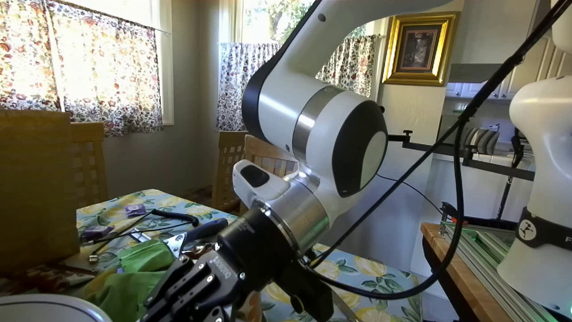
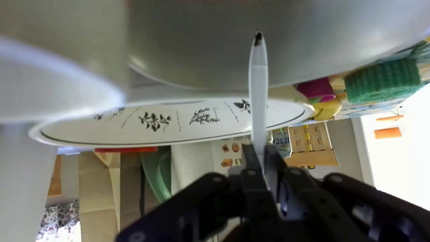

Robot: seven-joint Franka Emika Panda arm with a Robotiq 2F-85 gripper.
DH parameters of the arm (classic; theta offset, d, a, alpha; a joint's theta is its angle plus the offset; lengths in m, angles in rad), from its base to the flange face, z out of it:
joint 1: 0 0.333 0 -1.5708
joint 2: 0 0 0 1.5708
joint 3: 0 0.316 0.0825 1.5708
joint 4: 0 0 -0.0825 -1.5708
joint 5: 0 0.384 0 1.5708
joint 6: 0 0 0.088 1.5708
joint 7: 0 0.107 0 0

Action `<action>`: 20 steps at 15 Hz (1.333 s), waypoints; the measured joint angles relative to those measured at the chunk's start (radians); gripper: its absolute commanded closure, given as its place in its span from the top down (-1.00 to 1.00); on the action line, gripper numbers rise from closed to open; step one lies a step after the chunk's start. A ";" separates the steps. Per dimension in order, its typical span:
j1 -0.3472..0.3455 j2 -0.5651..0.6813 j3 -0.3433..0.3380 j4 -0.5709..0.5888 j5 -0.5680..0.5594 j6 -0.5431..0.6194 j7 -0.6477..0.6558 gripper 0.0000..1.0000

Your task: Use the plastic knife to stir the contents of the small white bowl

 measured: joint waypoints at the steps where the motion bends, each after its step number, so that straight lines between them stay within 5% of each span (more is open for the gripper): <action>1: 0.000 -0.018 0.000 -0.001 0.000 0.001 0.000 -0.94; 6: -0.001 -0.078 0.008 -0.014 -0.018 0.041 0.017 -0.94; 12: 0.004 -0.111 0.069 -0.014 -0.145 0.242 0.130 -0.94; 20: 0.000 -0.115 0.095 -0.012 -0.280 0.181 0.212 -0.94</action>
